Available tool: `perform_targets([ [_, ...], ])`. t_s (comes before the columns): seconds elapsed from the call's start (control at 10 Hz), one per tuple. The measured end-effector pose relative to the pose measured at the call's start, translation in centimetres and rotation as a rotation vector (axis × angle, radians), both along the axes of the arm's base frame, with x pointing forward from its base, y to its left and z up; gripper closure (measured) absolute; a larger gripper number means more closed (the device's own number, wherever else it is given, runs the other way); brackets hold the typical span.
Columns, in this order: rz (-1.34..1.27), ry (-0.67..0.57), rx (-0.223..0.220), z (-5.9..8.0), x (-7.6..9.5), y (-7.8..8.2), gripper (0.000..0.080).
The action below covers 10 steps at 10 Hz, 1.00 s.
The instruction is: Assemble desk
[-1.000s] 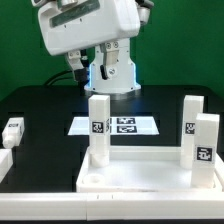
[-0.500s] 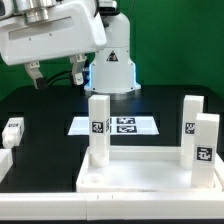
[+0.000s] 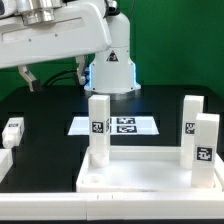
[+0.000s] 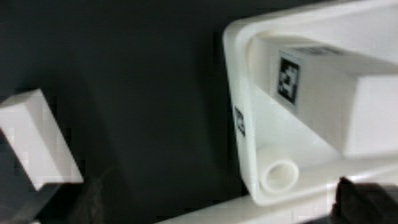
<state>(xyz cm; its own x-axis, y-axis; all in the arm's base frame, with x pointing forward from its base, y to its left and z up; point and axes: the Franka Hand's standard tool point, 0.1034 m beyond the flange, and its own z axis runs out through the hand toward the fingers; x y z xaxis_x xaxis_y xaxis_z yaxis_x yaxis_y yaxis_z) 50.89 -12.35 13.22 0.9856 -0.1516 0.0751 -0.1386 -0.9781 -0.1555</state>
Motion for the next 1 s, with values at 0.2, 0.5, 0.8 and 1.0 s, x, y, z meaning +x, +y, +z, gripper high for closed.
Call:
perform_targets([
  [0.2, 0.214, 0.018, -0.026, -2.4, -2.8, -3.1, 0.0151],
  [0.5, 0.351, 0.022, -0.049, -3.4, -3.9, -4.0, 0.0151],
  [0.8, 0.334, 0.065, -0.071, -5.3, -5.1, -5.7, 0.0151],
  [1.0, 0.296, 0.151, -0.074, -7.5, -6.7, -8.4, 0.0151],
])
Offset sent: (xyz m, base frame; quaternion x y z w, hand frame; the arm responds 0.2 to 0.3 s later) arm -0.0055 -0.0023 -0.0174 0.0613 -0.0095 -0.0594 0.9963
